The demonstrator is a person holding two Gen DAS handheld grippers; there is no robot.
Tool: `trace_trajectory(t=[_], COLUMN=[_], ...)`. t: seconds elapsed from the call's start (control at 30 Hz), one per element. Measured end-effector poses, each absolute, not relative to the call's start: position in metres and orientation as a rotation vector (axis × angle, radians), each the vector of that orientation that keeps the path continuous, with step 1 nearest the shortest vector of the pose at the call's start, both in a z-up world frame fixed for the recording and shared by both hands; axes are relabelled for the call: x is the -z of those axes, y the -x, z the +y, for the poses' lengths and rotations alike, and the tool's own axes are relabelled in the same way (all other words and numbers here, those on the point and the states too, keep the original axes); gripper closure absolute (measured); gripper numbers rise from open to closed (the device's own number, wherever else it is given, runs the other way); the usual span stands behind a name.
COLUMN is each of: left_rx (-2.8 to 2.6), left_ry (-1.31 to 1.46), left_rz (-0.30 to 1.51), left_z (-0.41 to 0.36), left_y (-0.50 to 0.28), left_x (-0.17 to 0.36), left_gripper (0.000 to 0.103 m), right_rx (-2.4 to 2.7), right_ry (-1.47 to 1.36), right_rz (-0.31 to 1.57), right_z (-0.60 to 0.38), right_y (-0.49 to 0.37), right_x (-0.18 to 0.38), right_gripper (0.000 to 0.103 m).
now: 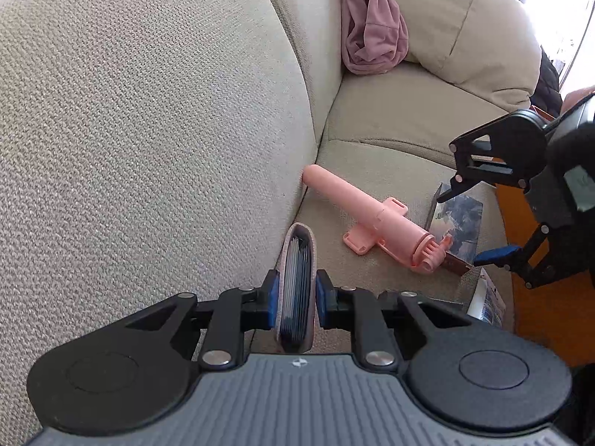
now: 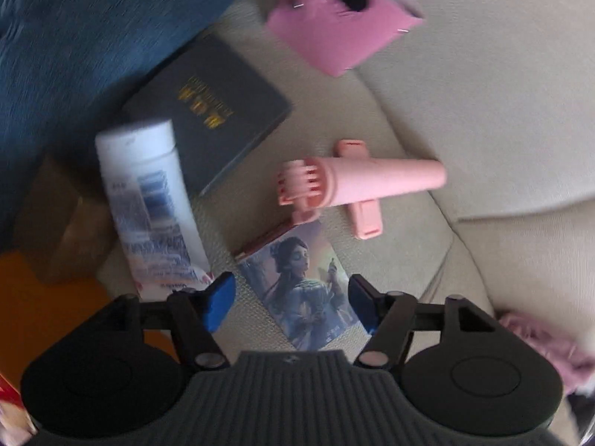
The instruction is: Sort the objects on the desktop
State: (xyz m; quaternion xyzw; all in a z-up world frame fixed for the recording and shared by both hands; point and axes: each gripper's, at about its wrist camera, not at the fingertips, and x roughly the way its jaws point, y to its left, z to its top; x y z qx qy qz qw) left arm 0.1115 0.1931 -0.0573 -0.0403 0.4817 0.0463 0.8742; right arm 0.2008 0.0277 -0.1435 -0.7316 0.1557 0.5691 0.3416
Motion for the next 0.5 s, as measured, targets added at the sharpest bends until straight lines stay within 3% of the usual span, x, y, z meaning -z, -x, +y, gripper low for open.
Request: trace_trajectory(t=[0.2,0.5], left_rx=[-0.092,-0.095], left_ry=[0.094,0.110], left_rz=[1.005,1.003], left_z=[0.196,0.197], left_y=[-0.108,-0.104], left_x=[0.058,0.059], left_gripper=[0.081,0.081], right_rx=[-1.578,-1.587], right_ry=[2.069,2.031], right_rz=[0.280,0.303], right_z=[0.030,0.032], right_y=[-0.194,-0.200], right_x=[0.166,0.157], right_gripper=[0.034,0.039])
